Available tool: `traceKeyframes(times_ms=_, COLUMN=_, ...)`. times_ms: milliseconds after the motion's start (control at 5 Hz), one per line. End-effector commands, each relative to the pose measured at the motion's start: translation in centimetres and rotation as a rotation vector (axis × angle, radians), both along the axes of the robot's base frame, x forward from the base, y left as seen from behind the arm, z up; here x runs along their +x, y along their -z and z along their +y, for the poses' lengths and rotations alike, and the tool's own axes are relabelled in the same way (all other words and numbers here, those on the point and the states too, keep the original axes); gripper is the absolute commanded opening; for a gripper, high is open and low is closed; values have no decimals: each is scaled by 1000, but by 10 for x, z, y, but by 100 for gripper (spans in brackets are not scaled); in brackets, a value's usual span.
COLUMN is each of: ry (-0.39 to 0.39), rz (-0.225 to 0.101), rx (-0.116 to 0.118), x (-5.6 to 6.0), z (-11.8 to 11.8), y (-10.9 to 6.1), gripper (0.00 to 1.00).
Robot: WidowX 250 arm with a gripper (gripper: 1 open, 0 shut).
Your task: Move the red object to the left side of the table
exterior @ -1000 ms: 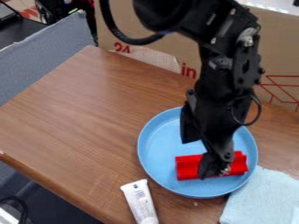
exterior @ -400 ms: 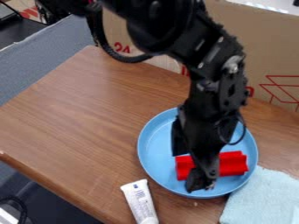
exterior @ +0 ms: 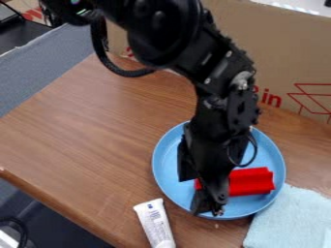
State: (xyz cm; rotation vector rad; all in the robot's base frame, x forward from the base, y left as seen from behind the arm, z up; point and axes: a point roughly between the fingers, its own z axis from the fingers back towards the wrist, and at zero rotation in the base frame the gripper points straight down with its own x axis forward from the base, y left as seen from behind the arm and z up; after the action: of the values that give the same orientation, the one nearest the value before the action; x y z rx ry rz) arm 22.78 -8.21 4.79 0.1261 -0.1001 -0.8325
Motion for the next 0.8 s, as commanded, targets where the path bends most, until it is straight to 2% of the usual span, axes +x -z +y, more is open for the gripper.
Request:
traceKeyframes(times_ms=0, ry=4, rz=-46, rx=-15, x=-4, z=-2, y=-17, gripper=0)
traceKeyframes(times_ms=200, ry=11, rz=-57, rx=-14, x=2, z=2, y=-42, gripper=0)
traceKeyframes(times_ms=400, ry=8, rz=-75, rx=12, x=1, z=7, y=-56, gripper=0)
traceKeyframes(times_ms=600, ry=9, rz=-98, rx=10, x=9, z=0, y=-65, gripper=0)
